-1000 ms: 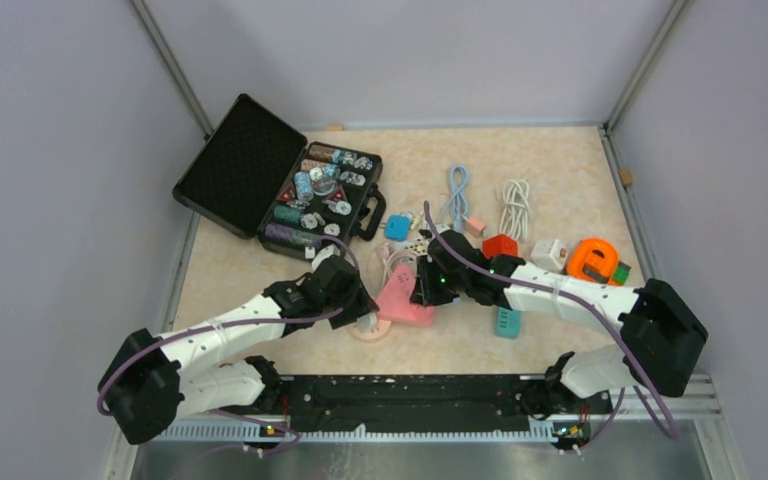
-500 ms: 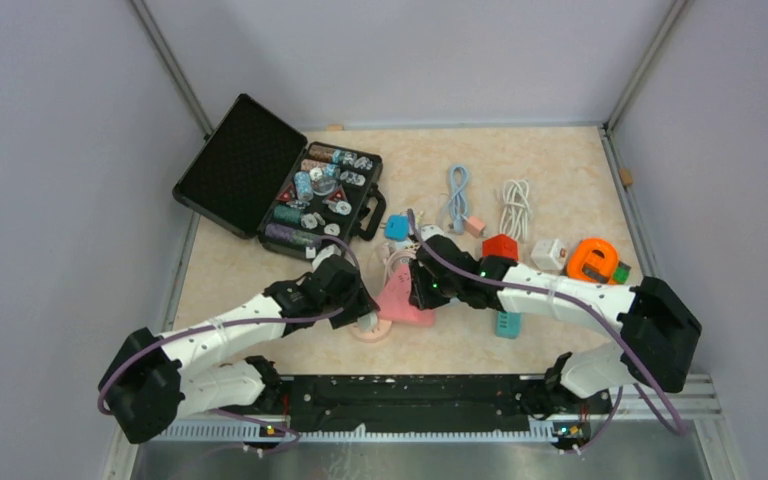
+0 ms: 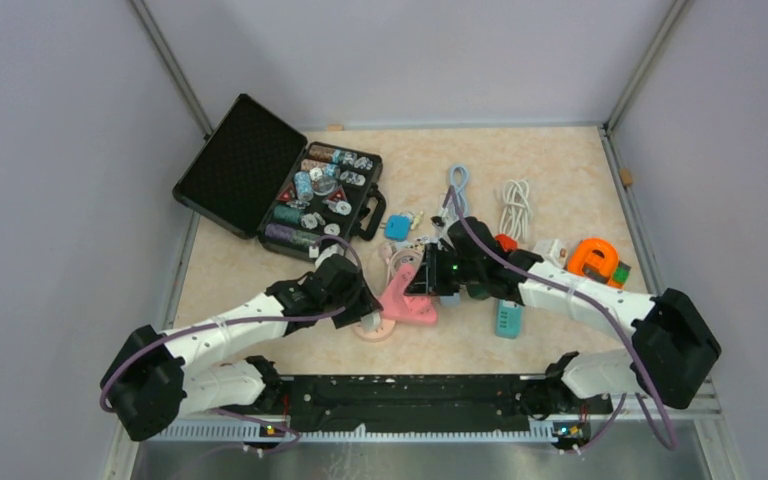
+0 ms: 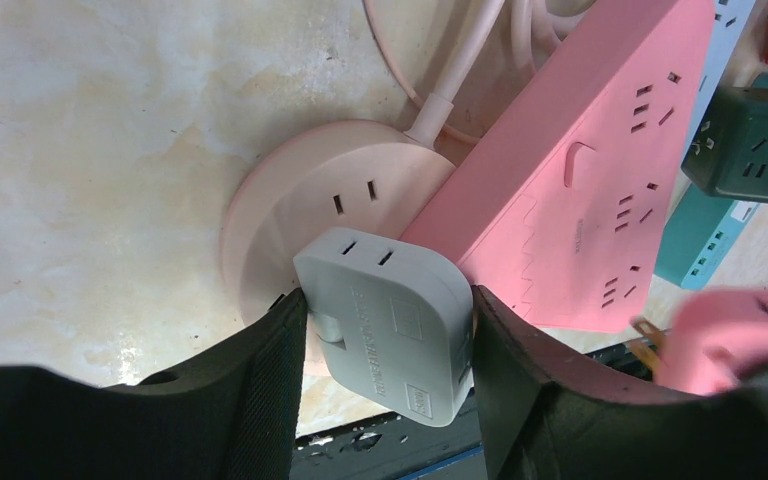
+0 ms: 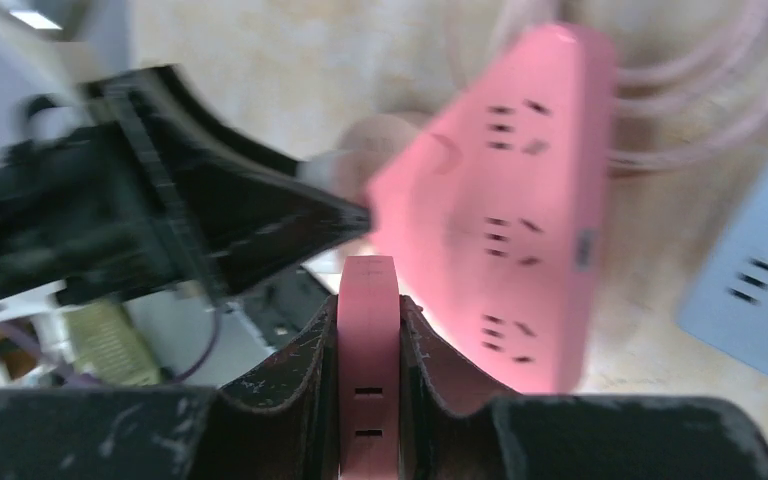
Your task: Pull the plug off the socket
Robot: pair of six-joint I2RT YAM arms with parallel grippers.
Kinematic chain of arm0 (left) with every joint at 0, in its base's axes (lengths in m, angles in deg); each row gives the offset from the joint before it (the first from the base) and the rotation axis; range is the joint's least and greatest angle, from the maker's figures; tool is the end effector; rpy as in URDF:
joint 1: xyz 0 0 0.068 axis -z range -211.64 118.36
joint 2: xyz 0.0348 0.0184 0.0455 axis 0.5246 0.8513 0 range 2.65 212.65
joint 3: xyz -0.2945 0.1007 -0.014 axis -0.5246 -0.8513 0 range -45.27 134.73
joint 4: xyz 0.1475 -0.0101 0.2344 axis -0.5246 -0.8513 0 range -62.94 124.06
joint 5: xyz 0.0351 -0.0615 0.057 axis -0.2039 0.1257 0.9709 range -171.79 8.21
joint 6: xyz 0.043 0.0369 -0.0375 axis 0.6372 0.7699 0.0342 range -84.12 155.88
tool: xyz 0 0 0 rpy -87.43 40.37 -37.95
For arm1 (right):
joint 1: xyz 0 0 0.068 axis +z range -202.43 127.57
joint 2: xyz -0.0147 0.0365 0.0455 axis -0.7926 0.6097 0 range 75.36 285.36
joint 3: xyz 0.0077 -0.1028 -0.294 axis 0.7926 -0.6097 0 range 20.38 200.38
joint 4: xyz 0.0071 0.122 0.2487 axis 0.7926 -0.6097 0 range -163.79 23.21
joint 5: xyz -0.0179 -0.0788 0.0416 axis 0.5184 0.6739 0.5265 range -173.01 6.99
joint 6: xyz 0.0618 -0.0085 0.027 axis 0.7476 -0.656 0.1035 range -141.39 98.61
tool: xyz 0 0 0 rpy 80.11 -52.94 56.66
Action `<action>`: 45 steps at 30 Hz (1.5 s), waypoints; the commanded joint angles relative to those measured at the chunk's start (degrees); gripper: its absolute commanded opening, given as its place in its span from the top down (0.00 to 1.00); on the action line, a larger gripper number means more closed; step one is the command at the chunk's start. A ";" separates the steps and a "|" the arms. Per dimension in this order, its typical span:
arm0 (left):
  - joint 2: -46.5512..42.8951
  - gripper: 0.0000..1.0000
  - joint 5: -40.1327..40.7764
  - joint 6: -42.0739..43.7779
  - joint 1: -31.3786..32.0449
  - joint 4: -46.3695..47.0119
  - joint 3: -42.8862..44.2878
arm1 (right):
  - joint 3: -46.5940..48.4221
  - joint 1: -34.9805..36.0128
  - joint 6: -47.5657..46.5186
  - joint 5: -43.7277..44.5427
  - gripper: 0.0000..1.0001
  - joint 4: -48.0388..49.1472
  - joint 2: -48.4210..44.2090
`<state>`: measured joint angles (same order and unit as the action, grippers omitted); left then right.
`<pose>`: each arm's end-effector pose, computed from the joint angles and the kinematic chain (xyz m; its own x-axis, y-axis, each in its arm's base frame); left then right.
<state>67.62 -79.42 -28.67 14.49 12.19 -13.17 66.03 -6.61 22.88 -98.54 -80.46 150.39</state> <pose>0.1526 -0.1555 0.1922 -0.8786 -0.3878 -0.2786 -0.2085 0.8365 -0.5068 0.1925 0.2192 0.2445 -0.9182 0.0202 -0.3956 -0.2603 0.7221 0.6410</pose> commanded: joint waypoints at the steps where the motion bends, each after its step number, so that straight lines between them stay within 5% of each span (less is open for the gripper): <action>1: 4.41 0.44 -0.17 3.21 0.93 -11.09 -4.98 | 0.03 -1.27 5.64 -9.89 1.00 14.07 -4.33; 4: 4.46 0.44 -0.09 3.40 0.90 -11.17 -4.88 | -0.35 -1.87 5.86 -10.86 1.00 14.42 -5.16; 11: 3.67 0.41 0.95 3.72 0.91 -12.06 -2.90 | 2.84 -1.88 -3.03 0.09 1.00 -1.55 -7.83; 22: 1.59 0.13 2.42 7.63 -0.36 -8.86 6.09 | -1.07 -1.97 -4.64 16.05 1.00 -21.83 -15.58; 27: 3.16 0.02 0.60 10.97 -0.78 -7.40 10.93 | -5.28 -1.97 -3.53 14.92 1.00 -19.92 -14.53; 32: 1.86 0.01 3.22 12.66 -1.02 -8.86 13.53 | -8.14 -1.96 -4.25 9.72 1.00 -14.96 -11.36; 38: -1.69 0.01 7.64 12.46 -1.87 -10.72 13.37 | -10.21 -1.96 -4.52 7.32 0.84 -9.68 -7.72; 45: -3.82 0.01 11.04 11.62 -2.34 -12.59 12.39 | -9.08 -1.97 -4.59 15.03 0.56 -13.21 -4.89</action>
<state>65.43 -71.84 -17.06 12.59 1.20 -1.20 55.67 -8.01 18.75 -88.31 -93.35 145.01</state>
